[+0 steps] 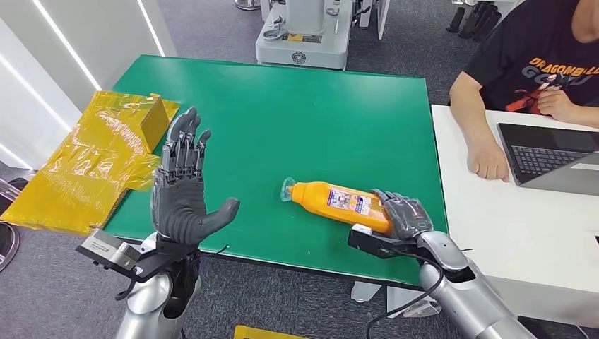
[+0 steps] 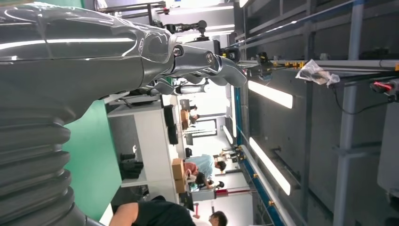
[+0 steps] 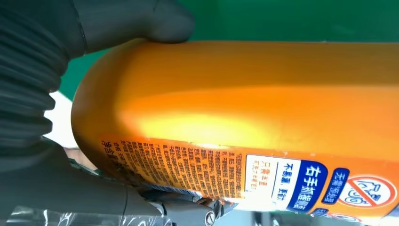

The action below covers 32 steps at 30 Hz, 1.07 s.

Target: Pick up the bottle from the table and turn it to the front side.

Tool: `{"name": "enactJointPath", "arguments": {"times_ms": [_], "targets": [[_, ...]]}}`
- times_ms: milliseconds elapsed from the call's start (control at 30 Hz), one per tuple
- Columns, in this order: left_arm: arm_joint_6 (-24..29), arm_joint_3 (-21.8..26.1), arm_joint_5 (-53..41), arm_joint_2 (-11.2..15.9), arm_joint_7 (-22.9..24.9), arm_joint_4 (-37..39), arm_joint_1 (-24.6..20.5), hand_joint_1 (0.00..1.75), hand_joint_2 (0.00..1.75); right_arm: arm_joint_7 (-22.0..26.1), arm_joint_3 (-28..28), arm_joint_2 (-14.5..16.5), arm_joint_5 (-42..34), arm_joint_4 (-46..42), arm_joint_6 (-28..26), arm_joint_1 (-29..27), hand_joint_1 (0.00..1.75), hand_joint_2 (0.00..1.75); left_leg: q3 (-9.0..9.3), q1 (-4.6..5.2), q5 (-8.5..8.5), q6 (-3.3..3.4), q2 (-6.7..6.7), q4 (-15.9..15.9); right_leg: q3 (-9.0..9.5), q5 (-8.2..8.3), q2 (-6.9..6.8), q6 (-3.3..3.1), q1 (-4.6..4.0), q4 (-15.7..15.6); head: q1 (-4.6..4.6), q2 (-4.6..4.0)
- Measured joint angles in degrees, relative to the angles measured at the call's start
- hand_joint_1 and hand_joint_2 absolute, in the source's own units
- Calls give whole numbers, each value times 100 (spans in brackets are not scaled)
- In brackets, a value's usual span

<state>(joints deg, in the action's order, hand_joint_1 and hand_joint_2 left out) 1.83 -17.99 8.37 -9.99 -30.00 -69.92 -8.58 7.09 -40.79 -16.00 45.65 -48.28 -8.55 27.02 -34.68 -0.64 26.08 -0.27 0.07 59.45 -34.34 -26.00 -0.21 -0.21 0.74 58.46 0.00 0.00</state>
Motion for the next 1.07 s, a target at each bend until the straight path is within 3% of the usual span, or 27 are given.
{"name": "enactJointPath", "arguments": {"times_ms": [400,567,700,1067], "targets": [[419,0,283,1,-87,114,-93,0,175,794,565,953,-919,-1370,-2094,-565,175,175,-4,-1,0,-1,1,-6,-8,-4,0,0,-1,0,0,0],[396,-8,276,-26,165,114,-70,0,175,1082,632,1289,-1067,-1736,-2514,-896,175,175,-6,0,0,-1,0,-6,-9,-4,-1,0,-1,-1,0,0],[213,-102,217,-40,420,114,-63,0,175,1121,633,1449,-1006,-1992,-2551,-1172,175,175,-7,0,1,-1,0,-6,-9,-4,-1,0,-1,-2,0,0],[-709,-602,262,-16,693,151,-76,0,175,1207,799,1649,-1292,-2338,-1543,-1542,175,175,-8,0,1,-1,1,-6,-12,-4,0,0,0,-3,0,0]]}}
